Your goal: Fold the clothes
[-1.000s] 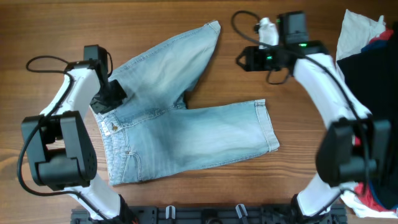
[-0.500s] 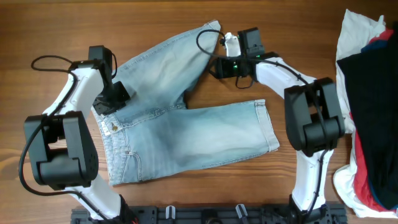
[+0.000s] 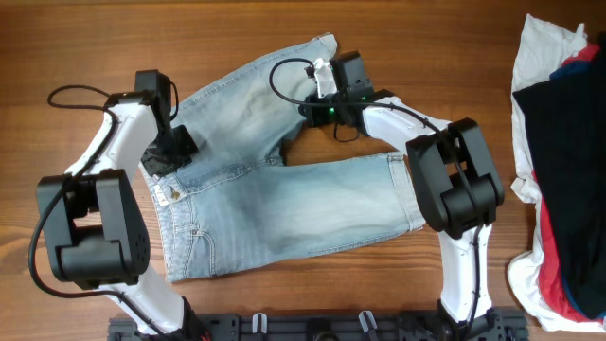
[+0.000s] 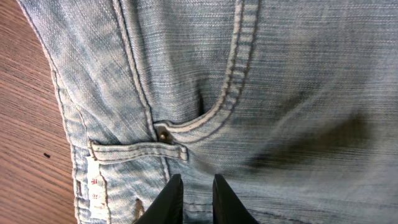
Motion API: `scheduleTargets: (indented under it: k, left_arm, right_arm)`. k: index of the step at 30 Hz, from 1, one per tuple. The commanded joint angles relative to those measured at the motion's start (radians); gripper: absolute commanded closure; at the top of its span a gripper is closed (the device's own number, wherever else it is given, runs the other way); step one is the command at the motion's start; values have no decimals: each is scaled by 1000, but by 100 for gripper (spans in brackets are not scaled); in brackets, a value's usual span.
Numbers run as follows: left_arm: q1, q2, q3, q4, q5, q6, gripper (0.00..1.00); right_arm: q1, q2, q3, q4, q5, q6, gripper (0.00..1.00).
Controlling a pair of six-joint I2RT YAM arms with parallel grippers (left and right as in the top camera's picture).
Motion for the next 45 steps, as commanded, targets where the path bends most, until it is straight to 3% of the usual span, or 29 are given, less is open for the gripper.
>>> scheduleTargets:
  k: [1, 4, 7, 9, 14, 18, 23, 25, 27, 28, 31, 38, 45]
  left_arm:
    - [-1, 10, 8, -3, 2, 20, 84]
    - [-1, 10, 8, -3, 2, 20, 84]
    - [-1, 10, 8, -3, 2, 19, 84]
    - [-1, 10, 8, -3, 2, 19, 84]
    - [-1, 10, 8, -26, 2, 20, 84]
    - [-1, 10, 8, -37, 2, 20, 84]
    - [-1, 10, 8, -40, 2, 20, 84]
    - [-1, 10, 8, -41, 2, 20, 84]
    - [-1, 10, 8, -40, 2, 20, 84]
    - [-1, 10, 8, -40, 2, 20, 83]
    - [-1, 10, 8, -40, 2, 20, 83]
    - [-1, 10, 8, -46, 2, 20, 83]
    - [-1, 10, 8, -51, 2, 19, 83]
  right_arm:
    - [-39, -40, 32, -127, 203, 35, 96]
    - [-84, -192, 113, -290, 383, 48, 96]
    - [-82, -320, 163, -332, 415, 12, 96]
    - [-50, -383, 167, -340, 410, -6, 80]
    - [18, -350, 157, -449, 453, -138, 51]
    - [0, -282, 153, -576, 662, -38, 57]
    - [-93, -243, 144, -804, 860, 400, 62]
    - [-137, -243, 130, -819, 836, 447, 66]
    - [-174, -243, 121, -795, 758, 393, 71]
    - [-196, -241, 95, -713, 598, 216, 71]
    - [-198, -238, 13, -548, 281, -50, 66]
    - [-143, -237, -152, -195, 277, -69, 48]
    - [-138, -223, -170, 28, 422, 26, 42]
